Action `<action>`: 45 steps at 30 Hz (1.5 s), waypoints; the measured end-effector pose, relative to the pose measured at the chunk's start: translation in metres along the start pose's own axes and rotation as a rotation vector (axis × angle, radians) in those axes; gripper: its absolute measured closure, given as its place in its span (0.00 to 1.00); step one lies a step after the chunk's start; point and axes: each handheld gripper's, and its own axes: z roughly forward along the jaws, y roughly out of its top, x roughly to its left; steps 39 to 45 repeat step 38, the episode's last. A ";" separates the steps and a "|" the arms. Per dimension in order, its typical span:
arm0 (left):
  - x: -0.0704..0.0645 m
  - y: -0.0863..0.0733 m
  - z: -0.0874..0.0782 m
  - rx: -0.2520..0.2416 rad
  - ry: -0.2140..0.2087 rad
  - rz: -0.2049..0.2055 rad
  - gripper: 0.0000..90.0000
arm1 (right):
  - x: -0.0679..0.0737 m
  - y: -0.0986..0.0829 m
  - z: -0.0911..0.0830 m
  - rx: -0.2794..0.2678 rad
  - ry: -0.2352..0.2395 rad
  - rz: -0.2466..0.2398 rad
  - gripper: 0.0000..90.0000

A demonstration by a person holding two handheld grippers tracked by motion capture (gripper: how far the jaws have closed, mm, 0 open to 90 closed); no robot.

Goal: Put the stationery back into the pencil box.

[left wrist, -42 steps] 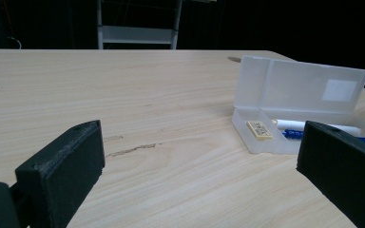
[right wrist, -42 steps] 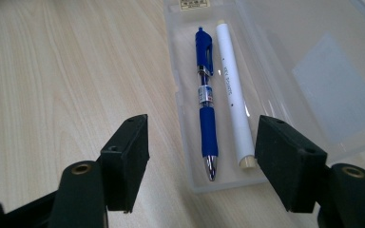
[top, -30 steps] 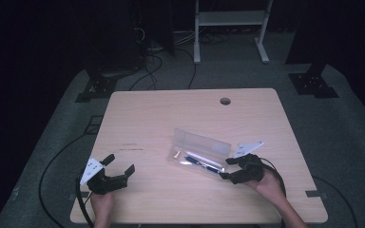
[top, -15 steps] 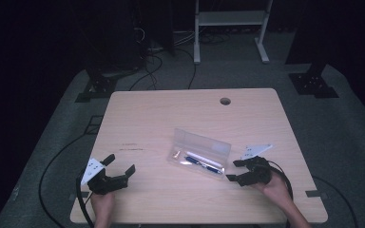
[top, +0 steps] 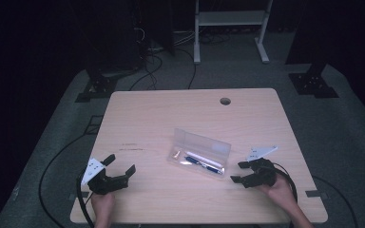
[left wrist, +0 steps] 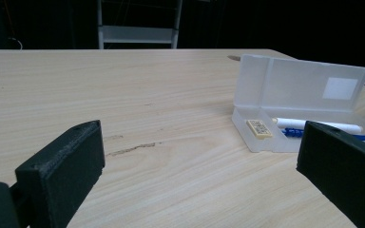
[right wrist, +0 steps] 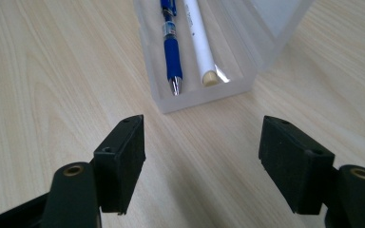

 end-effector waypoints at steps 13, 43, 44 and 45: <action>-0.001 0.000 0.001 0.004 -0.002 -0.002 0.01 | -0.005 -0.013 -0.006 -0.001 -0.010 0.033 0.35; -0.005 0.002 0.003 0.009 -0.003 0.027 0.01 | -0.008 -0.051 -0.028 -0.107 -0.019 0.137 0.33; -0.005 0.002 0.003 0.009 -0.003 0.027 0.01 | -0.008 -0.051 -0.028 -0.107 -0.019 0.137 0.33; -0.005 0.002 0.003 0.009 -0.003 0.027 0.01 | -0.008 -0.051 -0.028 -0.107 -0.019 0.137 0.33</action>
